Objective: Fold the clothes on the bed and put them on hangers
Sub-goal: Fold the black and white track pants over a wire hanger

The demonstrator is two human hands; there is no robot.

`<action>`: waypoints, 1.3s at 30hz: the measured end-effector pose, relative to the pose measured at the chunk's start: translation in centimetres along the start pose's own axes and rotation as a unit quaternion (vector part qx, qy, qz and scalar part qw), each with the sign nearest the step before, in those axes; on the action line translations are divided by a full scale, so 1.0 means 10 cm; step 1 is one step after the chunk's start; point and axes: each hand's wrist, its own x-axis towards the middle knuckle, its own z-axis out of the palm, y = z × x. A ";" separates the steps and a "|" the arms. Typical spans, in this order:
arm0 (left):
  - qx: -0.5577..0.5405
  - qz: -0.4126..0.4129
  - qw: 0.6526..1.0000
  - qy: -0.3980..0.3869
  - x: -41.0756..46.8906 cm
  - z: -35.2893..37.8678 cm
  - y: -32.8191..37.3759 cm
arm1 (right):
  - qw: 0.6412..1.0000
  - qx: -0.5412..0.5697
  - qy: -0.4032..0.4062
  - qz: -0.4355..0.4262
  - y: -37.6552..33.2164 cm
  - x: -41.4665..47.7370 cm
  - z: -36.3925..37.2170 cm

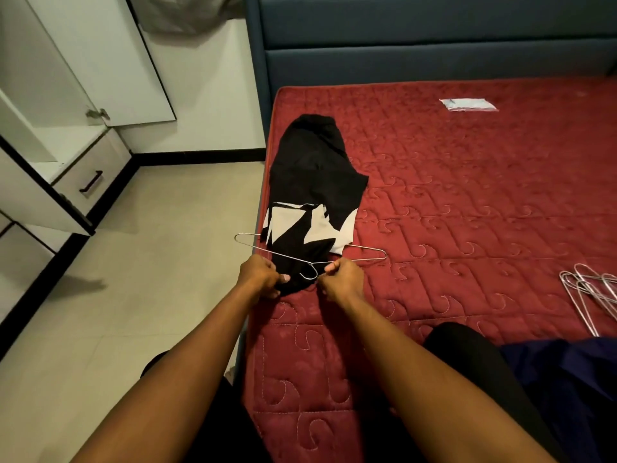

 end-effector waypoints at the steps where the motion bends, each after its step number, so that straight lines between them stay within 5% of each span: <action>1: -0.008 0.002 1.000 -0.011 -0.04 -0.02 -0.01 | 1.000 0.022 0.007 0.005 0.02 0.00 0.00; 6: -0.053 0.002 0.998 -0.044 -0.07 -0.07 -0.07 | 0.985 0.160 -0.062 0.026 -0.08 -0.01 -0.01; 12: -0.046 0.009 0.995 -0.085 -0.08 -0.12 -0.14 | 0.998 0.017 -0.052 0.026 -0.01 0.00 -0.09; 16: 0.097 0.002 0.973 -0.208 -0.13 -0.26 -0.13 | 0.954 -0.065 -0.269 0.113 -0.17 -0.13 -0.39; 20: 0.208 -0.035 0.923 -0.322 -0.26 -0.33 -0.10 | 0.859 -0.140 -0.453 0.192 -0.22 -0.29 -0.60; 22: 0.209 -0.048 0.926 -0.310 -0.29 -0.30 -0.11 | 0.892 -0.132 -0.387 0.194 -0.14 -0.27 -0.54; 24: 0.176 -0.042 0.956 -0.231 -0.28 -0.24 -0.13 | 0.955 -0.079 -0.237 0.161 -0.09 -0.26 -0.46; 26: 0.152 -0.025 0.977 -0.147 -0.26 -0.18 -0.14 | 0.980 -0.054 -0.154 0.118 -0.10 -0.29 -0.37; 29: 0.224 -0.049 0.954 -0.196 -0.30 -0.23 -0.14 | 0.968 -0.073 -0.206 0.125 -0.08 -0.36 -0.28; 32: 0.292 -0.123 0.899 -0.301 -0.37 -0.35 -0.13 | 0.910 -0.145 -0.348 0.173 -0.12 -0.46 -0.39; 37: 0.173 -0.019 0.977 -0.120 -0.23 -0.27 -0.23 | 0.957 -0.086 -0.240 0.139 -0.13 -0.35 -0.44; 39: 0.201 -0.026 0.966 -0.163 -0.23 -0.29 -0.23 | 0.940 -0.120 -0.290 0.138 -0.12 -0.37 -0.43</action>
